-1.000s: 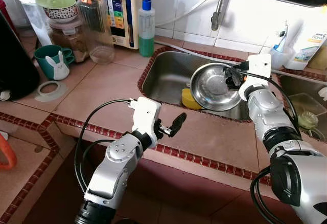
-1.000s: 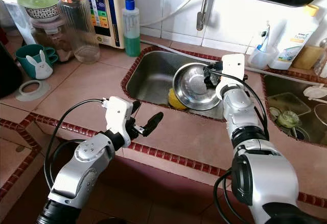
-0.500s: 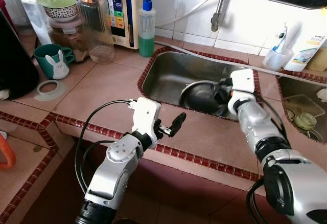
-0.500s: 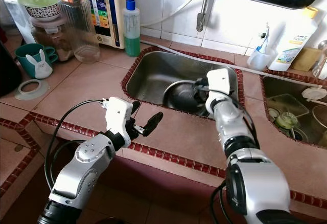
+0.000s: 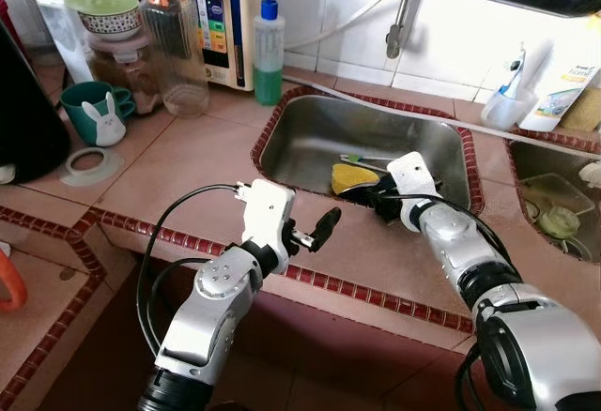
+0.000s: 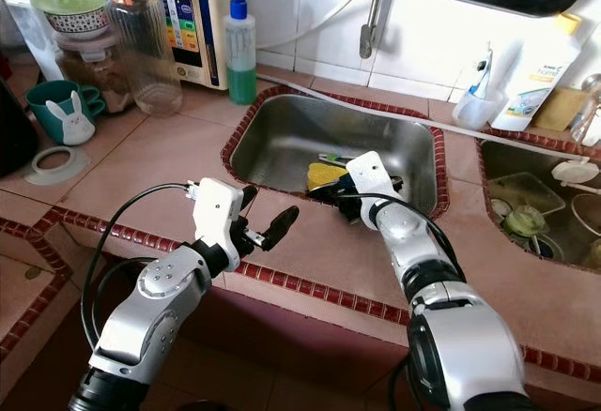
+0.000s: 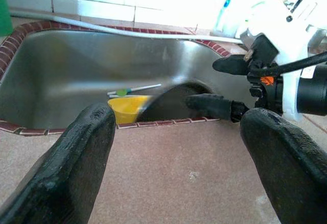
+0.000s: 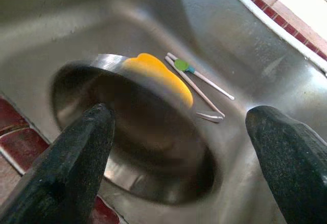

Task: Kitchen organization

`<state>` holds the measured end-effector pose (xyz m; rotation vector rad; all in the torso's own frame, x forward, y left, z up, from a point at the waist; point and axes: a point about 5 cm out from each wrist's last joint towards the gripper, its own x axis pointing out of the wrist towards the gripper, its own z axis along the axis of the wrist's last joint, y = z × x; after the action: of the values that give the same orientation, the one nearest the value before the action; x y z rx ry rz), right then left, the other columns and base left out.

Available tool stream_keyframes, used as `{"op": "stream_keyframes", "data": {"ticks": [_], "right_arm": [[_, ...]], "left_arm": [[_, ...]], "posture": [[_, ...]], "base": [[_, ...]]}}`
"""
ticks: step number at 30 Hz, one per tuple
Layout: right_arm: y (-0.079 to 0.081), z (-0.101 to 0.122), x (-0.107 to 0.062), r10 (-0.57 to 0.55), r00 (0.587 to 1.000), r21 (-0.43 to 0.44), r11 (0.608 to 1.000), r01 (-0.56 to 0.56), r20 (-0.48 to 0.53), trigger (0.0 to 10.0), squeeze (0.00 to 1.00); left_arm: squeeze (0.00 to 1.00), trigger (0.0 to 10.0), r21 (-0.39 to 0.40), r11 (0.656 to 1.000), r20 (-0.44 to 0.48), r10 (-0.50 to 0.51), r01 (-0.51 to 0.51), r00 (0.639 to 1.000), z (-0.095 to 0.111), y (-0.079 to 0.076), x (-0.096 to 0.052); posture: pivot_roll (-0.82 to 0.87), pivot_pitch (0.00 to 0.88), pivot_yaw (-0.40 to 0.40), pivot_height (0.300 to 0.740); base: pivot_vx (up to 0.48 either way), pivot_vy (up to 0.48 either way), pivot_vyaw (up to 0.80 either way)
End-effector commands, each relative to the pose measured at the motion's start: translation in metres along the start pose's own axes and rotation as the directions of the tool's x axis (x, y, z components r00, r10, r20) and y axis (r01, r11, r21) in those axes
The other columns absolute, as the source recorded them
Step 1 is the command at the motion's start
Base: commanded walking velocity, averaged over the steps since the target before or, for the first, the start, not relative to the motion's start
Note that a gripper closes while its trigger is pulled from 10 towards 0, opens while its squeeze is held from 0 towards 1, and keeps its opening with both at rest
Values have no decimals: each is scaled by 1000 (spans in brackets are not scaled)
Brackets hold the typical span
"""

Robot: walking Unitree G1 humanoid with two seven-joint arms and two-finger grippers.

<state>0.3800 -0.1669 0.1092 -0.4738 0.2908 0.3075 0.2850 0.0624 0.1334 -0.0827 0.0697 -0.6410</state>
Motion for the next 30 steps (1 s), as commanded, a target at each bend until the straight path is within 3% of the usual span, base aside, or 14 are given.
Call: {"op": "stream_keyframes", "data": {"ticks": [1,5,6,7,8,9,12,19,24,30], "right_arm": [[10,-15,-1,66,995,-30,997,-69,-80,10000,784],[8,-10,0,98,991,-43,994,-102,-91,10000,780],[13,-13,-1,179,976,-78,979,-190,-128,10000,596],[13,-13,-1,179,976,-78,979,-190,-128,10000,596],[16,-15,-2,227,962,-84,967,-242,-150,10000,369],[18,-17,-3,276,944,-69,954,-292,-179,10000,0],[18,-15,-4,324,929,-69,938,-341,-177,10000,0],[8,-3,-1,247,964,-30,968,-251,-103,10000,0],[-7,21,1,116,990,120,985,-125,84,10000,0],[-15,37,-3,32,962,287,951,-113,273,10000,0]], "left_arm": [[0,10000,13,1000,-1,-3,3,1000,1,0,0],[0,10000,13,1000,-3,-4,4,1000,0,0,0],[0,10000,14,1000,-3,-5,5,1000,0,0,0],[0,10000,14,1000,-3,-5,5,1000,0,0,0],[0,10000,14,1000,-4,-6,6,1000,0,0,-1],[0,10000,15,1000,-5,-7,7,1000,0,0,-1],[0,10000,15,1000,-4,-6,6,1000,0,1,0],[0,10000,11,1000,2,-9,9,1000,1,-1,0],[0,10000,14,1000,7,-1,1,1000,3,0,1],[0,10000,24,1000,9,8,-8,1000,4,3,4]], "posture": [[201,19,-67,740],[204,19,-66,740],[202,19,-65,740],[202,19,-65,740],[202,19,-65,740],[201,19,-65,740],[201,19,-66,740],[201,20,-64,740],[199,17,-59,740],[183,8,-48,740]], "base": [[0,0,0],[0,0,0],[0,0,0],[0,0,0],[0,0,0],[0,0,0],[0,0,0],[0,0,0],[0,0,0],[0,0,0]]}}
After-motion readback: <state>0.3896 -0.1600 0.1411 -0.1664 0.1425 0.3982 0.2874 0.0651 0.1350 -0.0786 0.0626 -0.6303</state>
